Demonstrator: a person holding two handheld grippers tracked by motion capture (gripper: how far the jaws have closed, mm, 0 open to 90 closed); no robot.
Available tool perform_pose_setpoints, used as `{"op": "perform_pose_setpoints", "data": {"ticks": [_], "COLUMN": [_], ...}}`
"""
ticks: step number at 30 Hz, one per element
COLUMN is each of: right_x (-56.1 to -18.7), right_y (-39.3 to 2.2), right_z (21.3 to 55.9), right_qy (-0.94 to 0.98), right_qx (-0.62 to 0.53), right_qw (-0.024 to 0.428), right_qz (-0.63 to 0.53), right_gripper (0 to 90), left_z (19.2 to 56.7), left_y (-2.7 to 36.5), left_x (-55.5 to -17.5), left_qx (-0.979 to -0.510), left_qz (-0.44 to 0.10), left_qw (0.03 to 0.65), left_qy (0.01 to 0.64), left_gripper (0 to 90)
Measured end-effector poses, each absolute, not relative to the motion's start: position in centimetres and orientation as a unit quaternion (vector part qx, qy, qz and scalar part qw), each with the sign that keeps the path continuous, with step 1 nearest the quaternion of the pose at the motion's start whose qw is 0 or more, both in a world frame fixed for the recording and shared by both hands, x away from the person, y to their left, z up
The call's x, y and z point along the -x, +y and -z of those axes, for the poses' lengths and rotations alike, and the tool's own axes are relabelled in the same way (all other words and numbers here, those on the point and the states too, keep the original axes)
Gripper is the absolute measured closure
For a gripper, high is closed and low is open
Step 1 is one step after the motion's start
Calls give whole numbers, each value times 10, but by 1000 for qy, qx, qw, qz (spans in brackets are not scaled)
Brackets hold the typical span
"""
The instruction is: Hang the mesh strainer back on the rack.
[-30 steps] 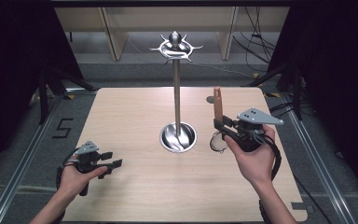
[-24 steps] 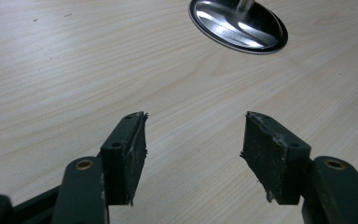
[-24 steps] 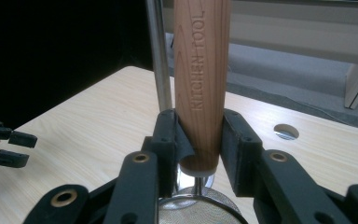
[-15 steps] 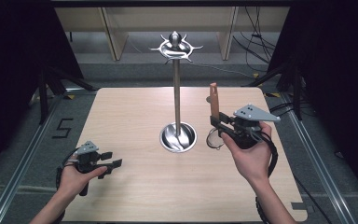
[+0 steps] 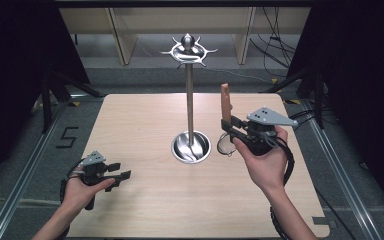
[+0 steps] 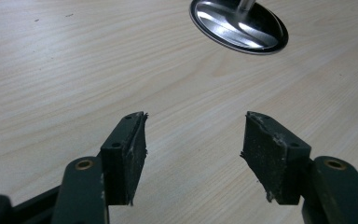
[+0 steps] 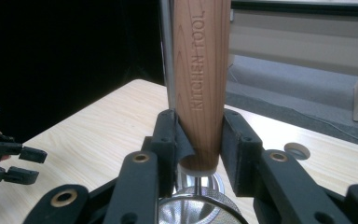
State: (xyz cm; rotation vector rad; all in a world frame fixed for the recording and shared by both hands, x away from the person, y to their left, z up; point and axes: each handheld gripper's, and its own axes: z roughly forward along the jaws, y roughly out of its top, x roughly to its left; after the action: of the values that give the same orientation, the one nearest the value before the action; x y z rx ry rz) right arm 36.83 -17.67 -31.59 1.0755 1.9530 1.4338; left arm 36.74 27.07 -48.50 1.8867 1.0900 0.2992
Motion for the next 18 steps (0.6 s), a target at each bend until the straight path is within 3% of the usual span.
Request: {"op": "perform_pose_setpoints", "data": {"ticks": [18], "right_x": [-376], "right_y": [-167], "right_z": [303], "right_qy": [711], "right_qx": [-380], "right_qw": [249], "right_qz": [-537], "right_gripper": [695], "left_z": [484], "left_y": [271], "left_x": [-367], "left_qx": [-765], "left_qz": [-121], "left_qw": [452], "left_qy": [442], "left_gripper": [384]}}
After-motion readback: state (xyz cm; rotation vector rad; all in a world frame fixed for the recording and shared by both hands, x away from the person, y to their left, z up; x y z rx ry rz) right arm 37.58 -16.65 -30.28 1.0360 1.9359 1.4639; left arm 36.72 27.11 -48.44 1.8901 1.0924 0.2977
